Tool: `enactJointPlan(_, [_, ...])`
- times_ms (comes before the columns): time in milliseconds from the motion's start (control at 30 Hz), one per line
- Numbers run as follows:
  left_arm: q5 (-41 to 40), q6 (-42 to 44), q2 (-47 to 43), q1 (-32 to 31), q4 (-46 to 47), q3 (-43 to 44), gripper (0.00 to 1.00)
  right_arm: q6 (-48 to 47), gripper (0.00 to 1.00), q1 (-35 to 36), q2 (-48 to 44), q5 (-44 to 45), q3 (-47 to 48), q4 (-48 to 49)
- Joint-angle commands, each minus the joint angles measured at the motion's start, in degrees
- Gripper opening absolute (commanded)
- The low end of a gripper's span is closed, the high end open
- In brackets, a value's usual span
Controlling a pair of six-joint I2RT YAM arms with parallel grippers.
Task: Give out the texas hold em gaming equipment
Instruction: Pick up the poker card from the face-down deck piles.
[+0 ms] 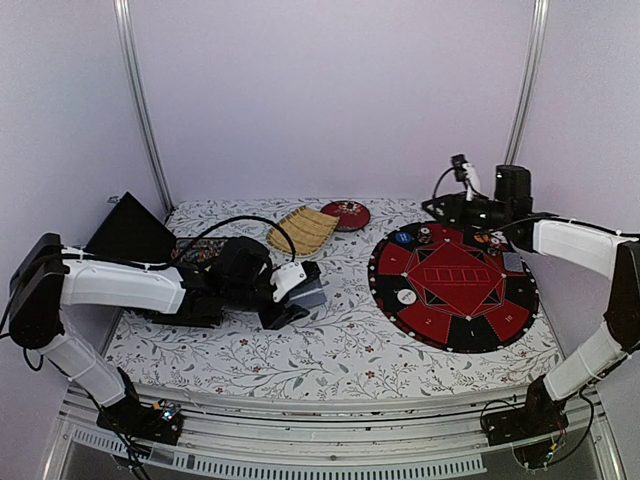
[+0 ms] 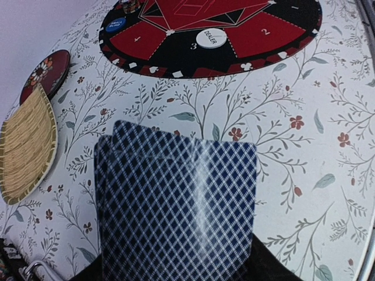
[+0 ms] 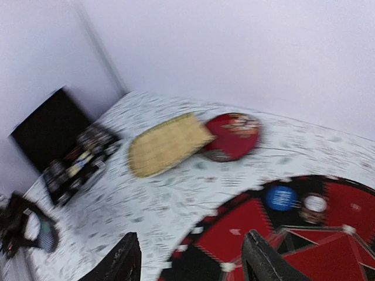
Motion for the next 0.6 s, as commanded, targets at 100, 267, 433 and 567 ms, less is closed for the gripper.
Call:
enactJointPlan(100, [-0.59, -0.98, -1.63, 0.83, 1.39, 0.14, 0.58, -3.16, 0.62, 19.69, 11.27, -17.10, 5.78, -3.82])
enactJointPlan(267, [-0.80, -1.38, -1.72, 0.82, 1.51, 0.18, 0.58, -0.31, 0.74, 27.84, 17.37, -19.79, 7.07, 3.78])
enactJointPlan(433, [-0.87, -1.57, -1.72, 0.82, 1.91, 0.06, 0.58, 1.29, 0.85, 32.03, 22.85, -19.75, 9.55, 6.81])
enactJointPlan(567, [-0.85, -1.50, -1.55, 0.81, 2.08, 0.07, 0.58, 2.65, 0.86, 33.62, 25.88, -17.85, 11.48, 8.58])
